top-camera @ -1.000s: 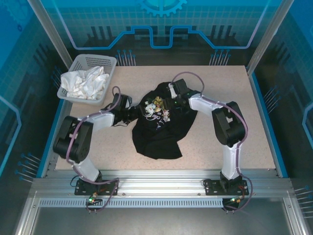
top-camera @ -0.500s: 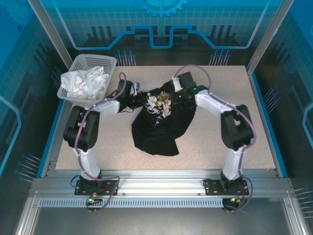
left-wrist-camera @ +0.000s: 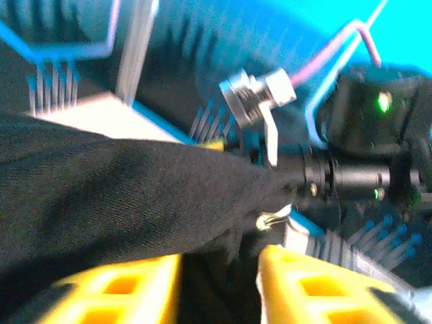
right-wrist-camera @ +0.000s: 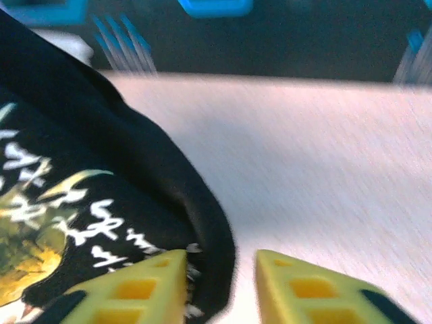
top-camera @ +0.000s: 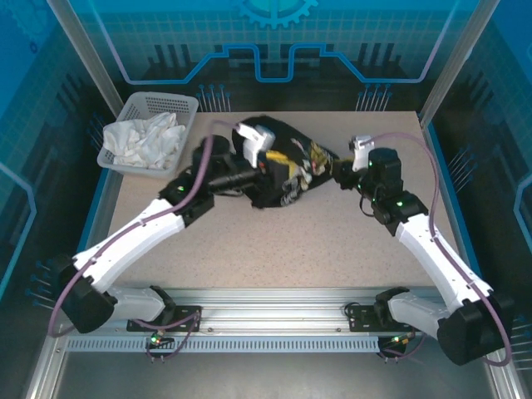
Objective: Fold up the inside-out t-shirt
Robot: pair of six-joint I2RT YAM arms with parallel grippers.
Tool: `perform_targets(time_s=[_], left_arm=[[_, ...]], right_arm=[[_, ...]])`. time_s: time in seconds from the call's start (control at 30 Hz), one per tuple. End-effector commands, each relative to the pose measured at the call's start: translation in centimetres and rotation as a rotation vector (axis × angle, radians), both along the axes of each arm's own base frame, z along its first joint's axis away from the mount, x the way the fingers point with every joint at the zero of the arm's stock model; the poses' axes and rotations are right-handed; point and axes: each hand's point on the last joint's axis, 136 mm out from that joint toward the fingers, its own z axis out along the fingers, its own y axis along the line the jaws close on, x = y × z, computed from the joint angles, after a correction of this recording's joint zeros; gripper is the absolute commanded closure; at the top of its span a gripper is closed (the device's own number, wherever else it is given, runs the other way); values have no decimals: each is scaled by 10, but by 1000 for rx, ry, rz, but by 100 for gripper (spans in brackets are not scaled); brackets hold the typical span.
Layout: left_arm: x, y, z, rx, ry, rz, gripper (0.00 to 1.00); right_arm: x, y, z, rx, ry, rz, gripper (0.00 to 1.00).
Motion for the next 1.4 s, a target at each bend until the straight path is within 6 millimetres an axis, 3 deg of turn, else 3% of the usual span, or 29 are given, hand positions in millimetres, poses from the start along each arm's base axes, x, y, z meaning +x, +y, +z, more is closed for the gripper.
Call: perform_targets(time_s=[0.0, 0.07, 0.13, 0.27, 0.37, 0.47, 0.57, 0.83, 0.93, 1.0, 1.13, 1.37], left_arm=[[-22, -2, -90, 192, 158, -72, 48], [-21, 14, -104, 244, 166, -8, 39], [-11, 37, -115, 287, 167, 104, 30], [17, 93, -148, 257, 364, 354, 29], [17, 120, -182, 248, 526, 462, 29], [7, 135, -214, 292, 613, 529, 27], [-4, 141, -239, 319, 681, 551, 26], [-27, 146, -271, 257, 795, 578, 26], [-37, 146, -277, 232, 820, 576, 26], [-44, 139, -276, 213, 804, 545, 25], [-50, 122, -275, 238, 771, 501, 24], [-42, 86, -286, 323, 735, 409, 23]], right_arm=[[-21, -40, -58, -51, 173, -137, 59], [-27, -32, -60, -26, 163, -92, 55], [-31, -9, -59, 31, 154, 11, 50], [-38, 48, -70, 53, 201, 206, 41], [-45, 87, -86, -15, 262, 318, 32], [-49, 109, -105, -178, 293, 372, 25], [-42, 122, -106, -368, 256, 396, 22], [-38, 151, -148, -665, 312, 499, 20], [-29, 151, -161, -718, 336, 480, 30], [-23, 152, -160, -712, 329, 466, 50], [-22, 158, -136, -542, 303, 469, 74], [-21, 140, -102, -125, 342, 450, 95]])
